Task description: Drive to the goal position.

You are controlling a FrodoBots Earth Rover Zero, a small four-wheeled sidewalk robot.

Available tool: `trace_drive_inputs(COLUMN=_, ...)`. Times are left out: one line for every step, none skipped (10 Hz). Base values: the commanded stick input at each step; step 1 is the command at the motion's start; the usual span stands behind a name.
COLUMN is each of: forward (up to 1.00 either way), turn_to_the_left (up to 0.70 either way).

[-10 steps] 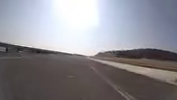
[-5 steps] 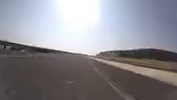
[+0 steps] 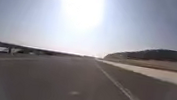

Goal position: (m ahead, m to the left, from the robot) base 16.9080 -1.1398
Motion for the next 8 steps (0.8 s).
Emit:
trace_drive_inputs(forward=1.00, turn_to_the_left=0.00)
trace_drive_inputs(forward=1.00, turn_to_the_left=0.00)
trace_drive_inputs(forward=1.00, turn_to_the_left=0.00)
trace_drive_inputs(forward=1.00, turn_to_the_left=0.00)
trace_drive_inputs(forward=1.00, turn_to_the_left=0.00)
trace_drive_inputs(forward=1.00, turn_to_the_left=0.00)
trace_drive_inputs(forward=1.00, turn_to_the_left=0.00)
trace_drive_inputs(forward=1.00, turn_to_the_left=0.00)
